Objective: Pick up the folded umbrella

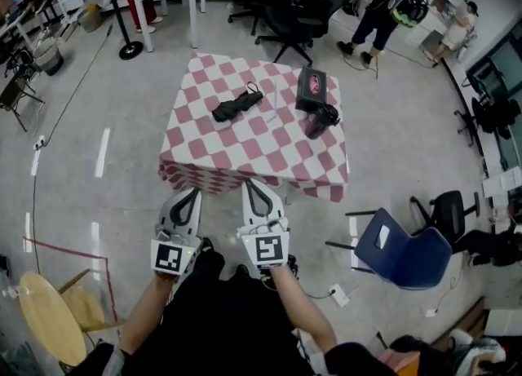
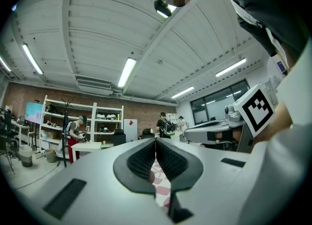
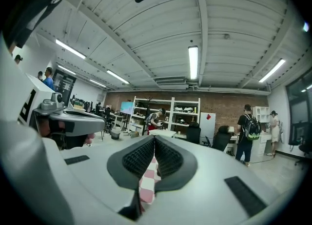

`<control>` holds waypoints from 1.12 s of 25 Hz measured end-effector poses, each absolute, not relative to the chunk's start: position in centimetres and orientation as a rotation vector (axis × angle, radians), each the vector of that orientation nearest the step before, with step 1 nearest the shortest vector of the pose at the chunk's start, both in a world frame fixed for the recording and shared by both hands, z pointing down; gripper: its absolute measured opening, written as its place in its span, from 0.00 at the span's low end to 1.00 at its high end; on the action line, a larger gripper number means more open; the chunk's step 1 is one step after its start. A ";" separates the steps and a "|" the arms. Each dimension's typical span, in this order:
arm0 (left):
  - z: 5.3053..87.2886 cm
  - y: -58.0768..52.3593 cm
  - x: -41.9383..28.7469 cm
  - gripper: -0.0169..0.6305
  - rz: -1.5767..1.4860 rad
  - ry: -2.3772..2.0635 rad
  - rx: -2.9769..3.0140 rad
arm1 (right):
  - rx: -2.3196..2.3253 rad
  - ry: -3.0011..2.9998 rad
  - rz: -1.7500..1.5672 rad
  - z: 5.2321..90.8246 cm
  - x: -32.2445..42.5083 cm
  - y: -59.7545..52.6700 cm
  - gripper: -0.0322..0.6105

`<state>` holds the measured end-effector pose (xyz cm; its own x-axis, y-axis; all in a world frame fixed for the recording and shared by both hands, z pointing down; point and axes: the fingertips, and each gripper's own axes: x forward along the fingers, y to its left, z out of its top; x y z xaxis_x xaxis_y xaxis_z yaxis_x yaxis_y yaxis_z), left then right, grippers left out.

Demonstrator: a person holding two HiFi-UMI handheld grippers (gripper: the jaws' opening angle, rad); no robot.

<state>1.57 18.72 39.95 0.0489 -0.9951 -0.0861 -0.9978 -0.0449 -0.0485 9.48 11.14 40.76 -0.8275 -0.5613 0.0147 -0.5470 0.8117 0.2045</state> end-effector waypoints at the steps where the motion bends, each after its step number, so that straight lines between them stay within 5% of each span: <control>1: 39.8 18.0 0.7 0.05 0.049 2.089 -2.216 | 0.907 -2.913 -0.297 40.6 8.6 10.6 0.07; 10: 40.5 13.5 -5.7 0.05 0.066 2.013 -2.322 | 1.014 -2.845 -0.297 40.8 2.9 7.4 0.07; 28: 43.9 -4.2 -7.4 0.05 -0.127 2.021 -2.382 | 0.968 -2.826 -0.258 44.4 0.3 -10.9 0.07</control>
